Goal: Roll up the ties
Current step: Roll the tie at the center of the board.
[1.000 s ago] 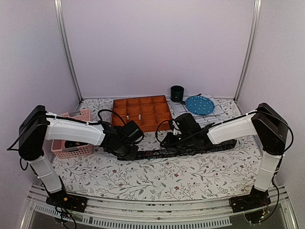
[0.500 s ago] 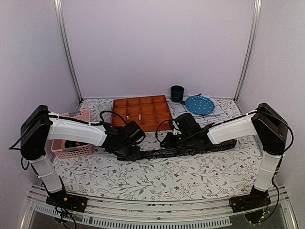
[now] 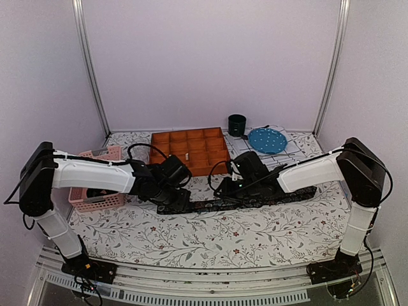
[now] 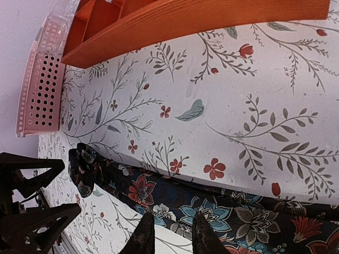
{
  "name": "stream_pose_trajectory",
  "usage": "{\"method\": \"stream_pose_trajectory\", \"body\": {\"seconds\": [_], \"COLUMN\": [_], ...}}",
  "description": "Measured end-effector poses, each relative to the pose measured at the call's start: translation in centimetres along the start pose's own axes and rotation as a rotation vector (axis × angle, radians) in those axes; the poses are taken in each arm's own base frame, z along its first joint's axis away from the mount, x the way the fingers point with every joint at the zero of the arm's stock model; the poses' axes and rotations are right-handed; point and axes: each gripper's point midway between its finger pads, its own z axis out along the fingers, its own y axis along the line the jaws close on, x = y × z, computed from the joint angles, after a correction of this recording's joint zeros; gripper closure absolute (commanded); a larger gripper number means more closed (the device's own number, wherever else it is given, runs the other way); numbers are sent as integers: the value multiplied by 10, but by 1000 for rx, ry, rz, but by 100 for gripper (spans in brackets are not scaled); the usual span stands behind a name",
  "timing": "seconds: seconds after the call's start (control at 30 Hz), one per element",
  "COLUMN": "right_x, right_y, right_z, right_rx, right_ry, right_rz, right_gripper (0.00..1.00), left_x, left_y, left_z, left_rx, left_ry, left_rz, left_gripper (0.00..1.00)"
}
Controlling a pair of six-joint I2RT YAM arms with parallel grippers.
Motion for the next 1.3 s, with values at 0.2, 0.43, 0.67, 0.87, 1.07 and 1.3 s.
{"method": "stream_pose_trajectory", "body": {"seconds": [0.2, 0.43, 0.67, 0.87, 1.07, 1.3], "right_x": [0, -20, -29, 17, 48, 47], "right_y": [0, 27, 109, 153, 151, 148], "right_z": [-1, -6, -13, 16, 43, 63], "right_rx": [12, -20, -204, -343, -346, -327], "right_ry": [11, -2, 22, 156, 263, 282], "right_rz": [-13, -125, -272, -314, -269, -209], "right_gripper": [67, 67, 84, 95, 100, 100], "left_x": [-14, -10, 8, 18, 17, 17], "left_y": [-1, 20, 46, 69, 77, 79], "left_z": [-20, -48, -65, -49, -39, -33], "left_rx": [27, 20, 40, 99, 168, 220], "left_ry": [-57, -135, -214, -210, -215, -225], "left_rz": [-30, -114, -237, -356, -428, -464], "left_gripper": [36, 39, 60, 52, 26, 24]}}
